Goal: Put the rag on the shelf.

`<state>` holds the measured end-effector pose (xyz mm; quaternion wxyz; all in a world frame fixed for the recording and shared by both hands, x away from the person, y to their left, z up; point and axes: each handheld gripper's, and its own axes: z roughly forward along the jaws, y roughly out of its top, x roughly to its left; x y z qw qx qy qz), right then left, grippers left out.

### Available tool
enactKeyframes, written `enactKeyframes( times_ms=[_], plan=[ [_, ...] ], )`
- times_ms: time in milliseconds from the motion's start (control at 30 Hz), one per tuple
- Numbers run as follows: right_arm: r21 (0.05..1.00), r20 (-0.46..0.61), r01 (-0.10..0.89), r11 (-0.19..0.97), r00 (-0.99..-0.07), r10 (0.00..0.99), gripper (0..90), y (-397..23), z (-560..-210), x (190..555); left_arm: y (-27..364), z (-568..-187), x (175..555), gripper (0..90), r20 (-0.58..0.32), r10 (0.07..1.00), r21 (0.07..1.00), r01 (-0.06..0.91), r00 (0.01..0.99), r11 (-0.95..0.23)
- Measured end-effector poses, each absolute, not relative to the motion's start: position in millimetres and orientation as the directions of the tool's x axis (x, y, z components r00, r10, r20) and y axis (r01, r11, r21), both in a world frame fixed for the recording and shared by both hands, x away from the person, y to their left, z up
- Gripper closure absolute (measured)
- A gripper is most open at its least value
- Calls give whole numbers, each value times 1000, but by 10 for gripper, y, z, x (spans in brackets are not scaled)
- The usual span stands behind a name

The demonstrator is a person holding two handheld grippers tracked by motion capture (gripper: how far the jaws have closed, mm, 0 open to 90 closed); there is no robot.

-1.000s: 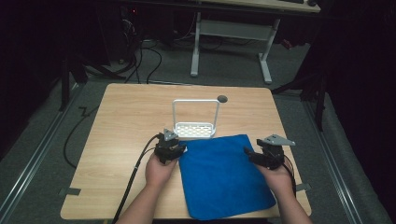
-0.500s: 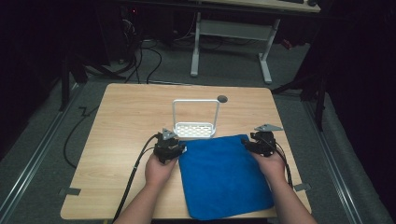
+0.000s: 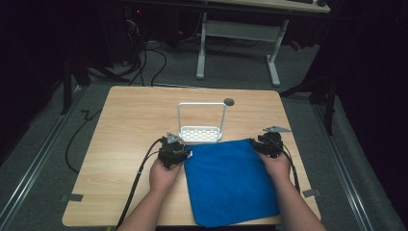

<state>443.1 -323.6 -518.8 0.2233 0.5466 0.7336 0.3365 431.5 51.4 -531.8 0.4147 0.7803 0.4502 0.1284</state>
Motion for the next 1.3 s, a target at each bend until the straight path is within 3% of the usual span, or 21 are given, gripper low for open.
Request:
enactKeyframes(
  times_ms=[333, 600, 733, 900, 1033, 1300],
  plan=[
    [715, 33, 673, 188, -301, 953, 553, -3228, -5264, 4508, 498, -5324, 4319, 672, -169, 802, 751, 602, 572, -271],
    [715, 24, 668, 206, -318, 948, 641, -3230, -5263, 4497, 485, -5327, 4319, 777, -167, 799, 746, 603, 578, -281],
    [716, 18, 663, 219, -331, 943, 719, -3223, -5264, 4487, 469, -5327, 4313, 821, -158, 792, 745, 598, 590, -296],
    [723, 5, 646, 246, -360, 933, 877, -3182, -5275, 4450, 450, -5319, 4283, 886, -122, 787, 756, 570, 605, -322],
    [733, -53, 615, 290, -374, 926, 883, -3121, -5251, 4392, 461, -5308, 4251, 890, -108, 784, 778, 542, 612, -316],
    [804, -68, 525, 278, -383, 921, 882, -3016, -5039, 4092, 501, -5285, 4189, 890, -109, 766, 819, 494, 634, -292]
  ],
)
